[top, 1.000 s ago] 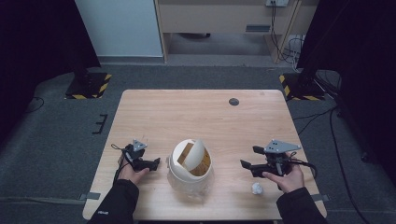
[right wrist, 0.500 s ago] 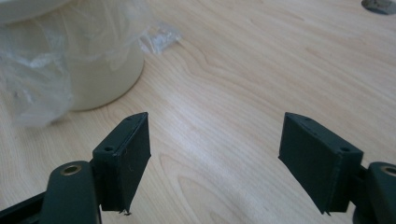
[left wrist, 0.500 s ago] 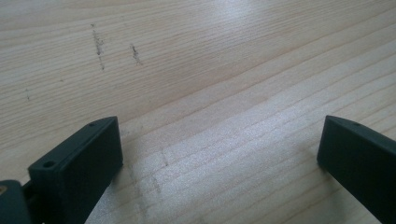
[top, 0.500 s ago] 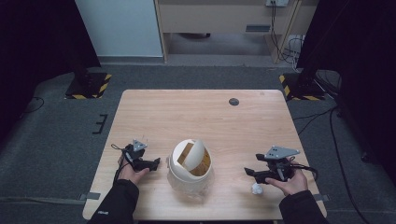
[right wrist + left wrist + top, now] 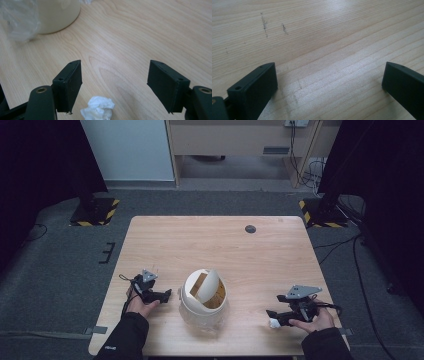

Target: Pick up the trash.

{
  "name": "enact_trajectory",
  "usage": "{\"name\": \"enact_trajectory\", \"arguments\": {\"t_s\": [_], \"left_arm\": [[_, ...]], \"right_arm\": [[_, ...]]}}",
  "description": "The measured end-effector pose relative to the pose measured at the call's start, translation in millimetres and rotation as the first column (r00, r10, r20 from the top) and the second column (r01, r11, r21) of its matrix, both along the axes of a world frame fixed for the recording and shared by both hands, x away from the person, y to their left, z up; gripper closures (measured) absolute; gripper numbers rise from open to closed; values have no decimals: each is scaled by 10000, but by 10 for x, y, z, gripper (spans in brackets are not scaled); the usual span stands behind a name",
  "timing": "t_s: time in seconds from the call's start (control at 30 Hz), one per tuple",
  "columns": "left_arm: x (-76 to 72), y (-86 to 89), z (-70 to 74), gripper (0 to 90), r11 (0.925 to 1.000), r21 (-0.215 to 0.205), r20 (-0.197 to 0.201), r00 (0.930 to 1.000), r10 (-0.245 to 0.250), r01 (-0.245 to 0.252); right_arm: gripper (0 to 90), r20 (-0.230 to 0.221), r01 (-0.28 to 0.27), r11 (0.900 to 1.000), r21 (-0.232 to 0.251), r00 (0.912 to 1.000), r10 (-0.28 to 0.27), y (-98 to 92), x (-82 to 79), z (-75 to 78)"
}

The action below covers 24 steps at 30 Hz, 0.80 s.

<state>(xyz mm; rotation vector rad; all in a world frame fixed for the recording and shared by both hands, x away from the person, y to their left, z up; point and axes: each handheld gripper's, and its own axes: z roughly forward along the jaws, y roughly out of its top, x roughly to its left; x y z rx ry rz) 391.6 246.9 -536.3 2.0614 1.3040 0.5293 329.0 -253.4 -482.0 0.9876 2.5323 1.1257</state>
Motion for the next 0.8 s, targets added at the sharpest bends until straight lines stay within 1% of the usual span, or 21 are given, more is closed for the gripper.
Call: {"name": "enact_trajectory", "arguments": {"t_s": [0.03,0.13,0.17,0.23,0.37,0.53,0.63,0.67,0.7,0.8], "left_arm": [[0,0,0,0,10000,0,0,10000,0,0],[0,0,0,0,10000,0,-1,10000,-1,1],[0,0,0,0,10000,0,-1,10000,-1,1],[0,0,0,0,10000,1,-2,10000,0,0],[0,0,0,0,10000,1,-2,10000,-1,1],[0,0,0,0,10000,1,-2,10000,-2,2],[0,0,0,0,10000,-1,-1,10000,-1,1],[0,0,0,0,10000,1,-2,10000,-1,1],[0,0,0,0,10000,0,0,10000,-1,1],[0,0,0,0,10000,-1,-1,10000,0,0]], "right_arm": [[283,0,0,10000,0,10000,0,0,0,0],[305,-247,-176,9997,-170,9995,172,-34,-44,-40],[305,-247,-176,9997,-170,9995,172,-34,-44,-40],[328,-378,-339,9989,-314,9987,327,-46,-68,-61],[362,-806,-809,9935,-806,9940,744,-18,-104,-109],[411,-1143,-1105,9864,-1213,9887,967,-8,-111,-144],[420,-1156,-1219,9838,-1318,9875,1069,-10,-107,-162],[421,-1221,-1201,9836,-1345,9871,1039,-5,-109,-168],[423,-1214,-1286,9816,-1408,9863,1118,-7,-103,-176],[430,-1262,-1301,9800,-1504,9857,1115,-1,-102,-192]]}}
